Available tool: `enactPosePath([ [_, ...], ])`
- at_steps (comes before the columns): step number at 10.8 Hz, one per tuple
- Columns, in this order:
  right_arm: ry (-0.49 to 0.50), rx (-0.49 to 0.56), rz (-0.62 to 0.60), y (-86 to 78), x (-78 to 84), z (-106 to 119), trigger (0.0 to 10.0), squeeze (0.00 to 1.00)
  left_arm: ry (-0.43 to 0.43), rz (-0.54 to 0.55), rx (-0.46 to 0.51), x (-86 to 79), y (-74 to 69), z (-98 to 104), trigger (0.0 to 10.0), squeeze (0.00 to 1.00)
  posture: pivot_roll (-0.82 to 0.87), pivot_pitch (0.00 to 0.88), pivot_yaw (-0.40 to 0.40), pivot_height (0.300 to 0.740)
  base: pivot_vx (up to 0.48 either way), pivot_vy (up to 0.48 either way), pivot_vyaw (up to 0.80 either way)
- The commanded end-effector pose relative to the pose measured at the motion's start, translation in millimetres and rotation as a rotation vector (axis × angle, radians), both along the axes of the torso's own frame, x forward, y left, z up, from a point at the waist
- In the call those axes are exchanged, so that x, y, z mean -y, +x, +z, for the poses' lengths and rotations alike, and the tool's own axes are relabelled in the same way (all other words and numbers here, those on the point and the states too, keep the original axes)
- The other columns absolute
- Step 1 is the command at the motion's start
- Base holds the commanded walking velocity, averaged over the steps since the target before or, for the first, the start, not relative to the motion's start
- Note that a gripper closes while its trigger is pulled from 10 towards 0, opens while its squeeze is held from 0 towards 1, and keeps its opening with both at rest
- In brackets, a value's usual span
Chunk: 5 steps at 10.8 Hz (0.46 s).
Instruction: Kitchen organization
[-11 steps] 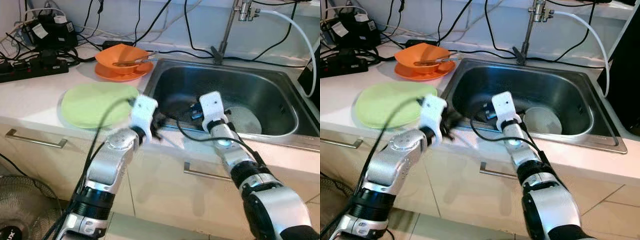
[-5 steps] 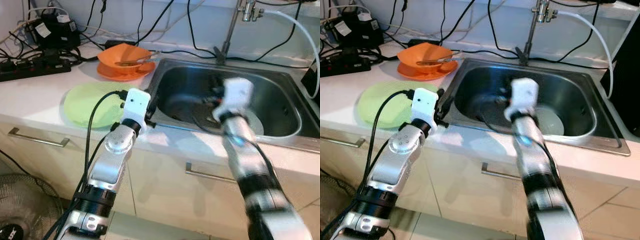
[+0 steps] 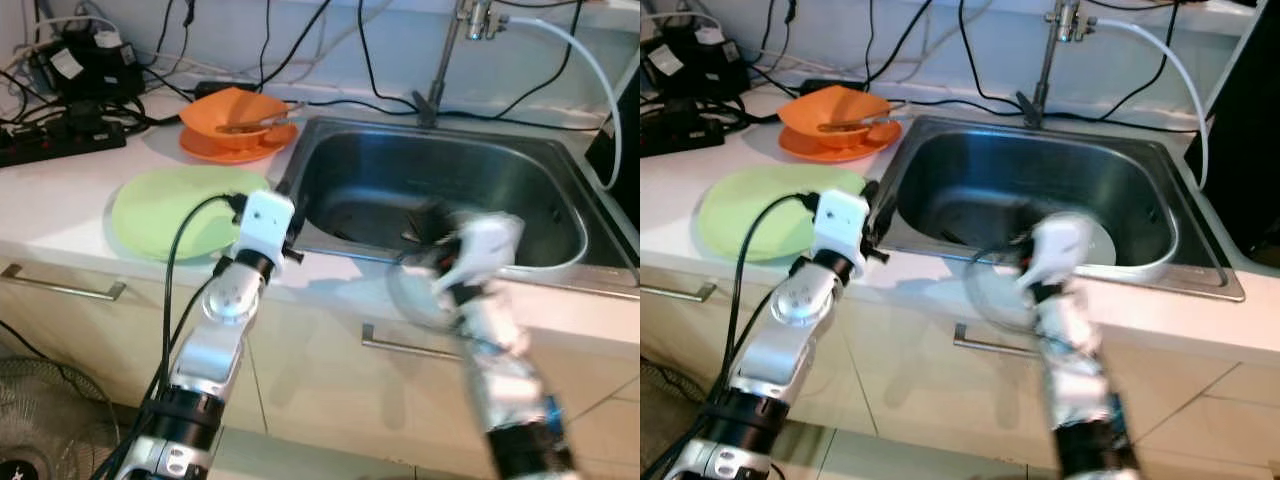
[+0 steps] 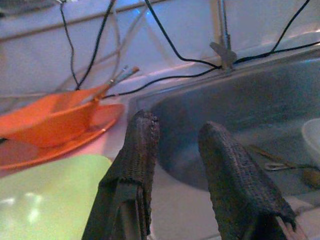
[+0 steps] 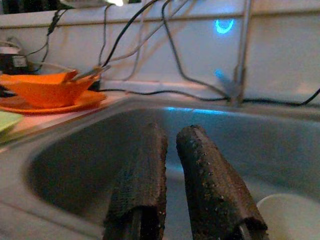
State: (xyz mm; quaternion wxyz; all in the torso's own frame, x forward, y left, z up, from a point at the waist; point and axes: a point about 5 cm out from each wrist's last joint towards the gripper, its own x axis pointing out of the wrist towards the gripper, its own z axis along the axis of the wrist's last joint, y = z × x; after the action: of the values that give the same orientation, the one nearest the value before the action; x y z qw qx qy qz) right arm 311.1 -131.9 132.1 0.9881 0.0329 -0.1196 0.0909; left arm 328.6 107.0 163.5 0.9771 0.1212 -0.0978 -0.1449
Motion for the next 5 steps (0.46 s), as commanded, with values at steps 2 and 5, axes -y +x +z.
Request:
enactPosePath([
  [2,0.012,-0.016,0.018,-1.1,-9.3,-0.9,10.0,0.0,0.05,0.031,0.045,-5.6,-2.9,1.2,10.0,0.0,0.16,0.0,0.007,0.74,0.0,0.0,0.0],
  [5,0.021,-0.043,0.046,0.0,-19.5,-2.4,10.0,0.0,0.287,0.046,0.102,-11.8,-7.2,-5.4,10.0,0.0,0.18,0.0,-0.008,0.74,0.0,0.0,0.0],
])
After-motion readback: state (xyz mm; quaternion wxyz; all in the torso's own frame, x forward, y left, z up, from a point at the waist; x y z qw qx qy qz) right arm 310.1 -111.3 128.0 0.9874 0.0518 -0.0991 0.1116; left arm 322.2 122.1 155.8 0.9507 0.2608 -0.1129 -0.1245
